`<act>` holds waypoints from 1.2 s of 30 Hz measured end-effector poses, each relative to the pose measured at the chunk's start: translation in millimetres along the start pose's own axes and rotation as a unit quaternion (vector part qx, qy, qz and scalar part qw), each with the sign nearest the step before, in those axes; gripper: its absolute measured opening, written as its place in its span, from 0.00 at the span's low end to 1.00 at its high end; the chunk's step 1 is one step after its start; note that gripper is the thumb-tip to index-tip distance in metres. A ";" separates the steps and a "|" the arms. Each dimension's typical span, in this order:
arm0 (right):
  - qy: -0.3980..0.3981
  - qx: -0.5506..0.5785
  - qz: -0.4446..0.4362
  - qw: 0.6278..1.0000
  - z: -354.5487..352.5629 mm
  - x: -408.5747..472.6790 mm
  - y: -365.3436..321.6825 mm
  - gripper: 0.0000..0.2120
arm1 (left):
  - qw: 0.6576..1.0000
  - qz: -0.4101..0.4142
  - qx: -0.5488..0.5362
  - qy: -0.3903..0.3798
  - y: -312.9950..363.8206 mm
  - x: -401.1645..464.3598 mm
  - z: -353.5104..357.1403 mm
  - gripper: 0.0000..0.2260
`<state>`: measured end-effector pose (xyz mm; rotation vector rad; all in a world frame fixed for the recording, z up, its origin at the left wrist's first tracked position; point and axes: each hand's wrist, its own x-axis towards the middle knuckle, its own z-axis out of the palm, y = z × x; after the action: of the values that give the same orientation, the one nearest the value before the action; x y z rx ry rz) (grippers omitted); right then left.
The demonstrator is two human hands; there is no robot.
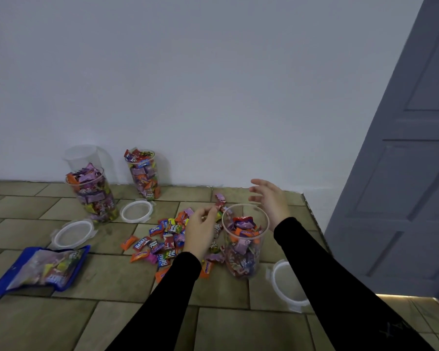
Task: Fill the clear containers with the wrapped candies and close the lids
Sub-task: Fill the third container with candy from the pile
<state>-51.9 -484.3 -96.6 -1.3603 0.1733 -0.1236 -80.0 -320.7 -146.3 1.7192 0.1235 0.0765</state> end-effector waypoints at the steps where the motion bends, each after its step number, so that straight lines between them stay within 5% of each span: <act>1: -0.001 -0.017 0.011 1.000 -0.3 4.8 9.4 0.09 | 1.000 0.001 0.021 0.002 -2.8 1.6 -1.1 0.09; 4: -0.043 -0.077 0.025 0.996 3.6 17.1 32.6 0.07 | 0.986 0.031 0.162 0.021 -8.0 6.0 -4.7 0.09; 8: -0.148 -0.200 0.013 0.968 11.0 40.3 57.4 0.04 | 0.926 0.016 0.377 -0.021 -13.1 12.2 -7.9 0.22; 10: -0.190 -0.374 -0.050 0.907 12.9 57.4 71.6 0.17 | 0.904 0.012 0.426 -0.045 -16.4 16.1 -7.0 0.28; 12: -0.197 -0.504 -0.103 0.834 17.7 67.8 83.8 0.17 | 0.884 0.014 0.464 -0.059 -19.1 23.4 -5.9 0.30; 17: -0.205 -0.644 -0.166 0.718 27.3 83.9 109.1 0.22 | 0.846 0.043 0.527 -0.067 -32.7 46.0 0.1 0.28; 23: -0.240 -0.680 -0.170 0.672 38.8 106.2 113.9 0.23 | 0.830 0.033 0.551 -0.077 -40.4 71.3 3.7 0.26; 26: -0.216 -0.684 -0.213 0.663 39.1 109.0 113.9 0.33 | 0.830 0.045 0.552 -0.064 -42.4 80.8 5.6 0.22; 32: -0.205 -0.642 -0.233 0.701 46.1 111.8 119.7 0.21 | 0.820 0.077 0.565 -0.050 -54.0 94.8 9.5 0.16; 36: -0.199 -0.655 -0.226 0.693 47.0 106.3 116.9 0.15 | 0.808 0.084 0.580 -0.060 -60.7 99.2 10.6 0.14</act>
<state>60.1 -435.2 -207.1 -2.8239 -0.5902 -0.1078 17.4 -309.6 -209.8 2.9645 -0.1163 0.0146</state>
